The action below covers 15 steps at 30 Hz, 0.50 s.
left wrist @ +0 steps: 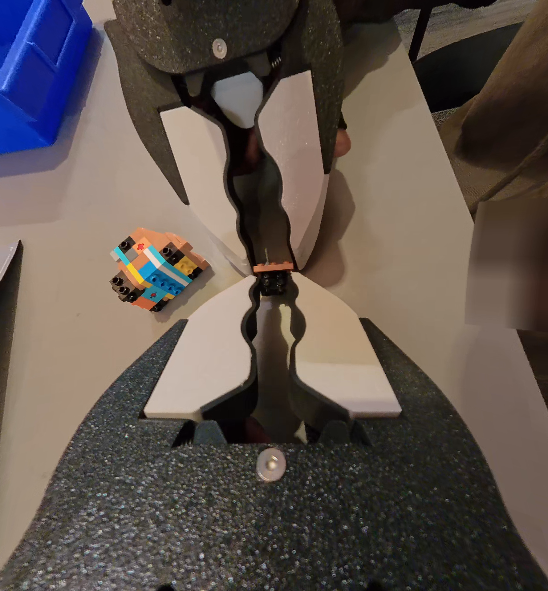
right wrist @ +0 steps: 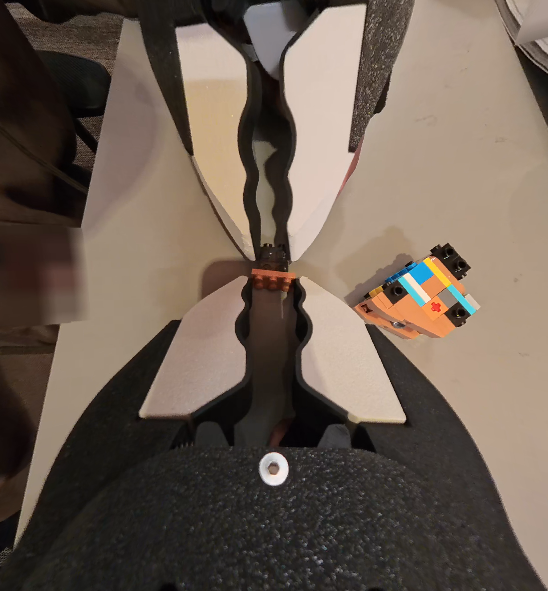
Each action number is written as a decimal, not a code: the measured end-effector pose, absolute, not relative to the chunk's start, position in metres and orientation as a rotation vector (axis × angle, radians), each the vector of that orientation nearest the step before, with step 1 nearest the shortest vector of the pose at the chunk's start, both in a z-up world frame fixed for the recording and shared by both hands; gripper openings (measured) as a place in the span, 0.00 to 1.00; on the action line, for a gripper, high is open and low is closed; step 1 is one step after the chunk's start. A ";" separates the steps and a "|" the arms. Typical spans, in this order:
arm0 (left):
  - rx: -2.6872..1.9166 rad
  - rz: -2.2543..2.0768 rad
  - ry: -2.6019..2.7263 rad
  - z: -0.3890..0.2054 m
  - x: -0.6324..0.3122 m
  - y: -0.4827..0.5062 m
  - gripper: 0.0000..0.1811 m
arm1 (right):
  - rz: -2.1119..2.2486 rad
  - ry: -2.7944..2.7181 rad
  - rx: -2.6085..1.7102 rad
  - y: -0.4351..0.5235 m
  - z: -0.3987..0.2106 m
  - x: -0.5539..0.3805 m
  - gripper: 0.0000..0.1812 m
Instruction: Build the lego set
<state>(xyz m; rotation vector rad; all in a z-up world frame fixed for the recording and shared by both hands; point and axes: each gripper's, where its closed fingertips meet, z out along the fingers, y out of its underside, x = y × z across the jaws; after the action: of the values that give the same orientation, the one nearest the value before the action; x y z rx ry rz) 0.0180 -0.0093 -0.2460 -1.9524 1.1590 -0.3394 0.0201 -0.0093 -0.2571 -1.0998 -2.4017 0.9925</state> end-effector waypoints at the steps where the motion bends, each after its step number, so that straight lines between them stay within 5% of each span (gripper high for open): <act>1: -1.952 -0.338 1.161 -0.246 0.018 -0.009 0.09 | 0.993 -2.404 -1.098 -0.009 -0.257 0.020 0.13; 15: -1.960 -0.316 1.225 -0.247 0.017 -0.010 0.09 | 1.010 -2.461 -1.028 -0.001 -0.258 0.025 0.18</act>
<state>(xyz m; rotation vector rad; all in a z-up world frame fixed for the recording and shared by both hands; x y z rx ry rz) 0.0170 -0.0101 -0.2467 -1.9600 1.2248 -0.3160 0.0252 -0.0013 -0.2581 -1.0282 -2.4612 1.0098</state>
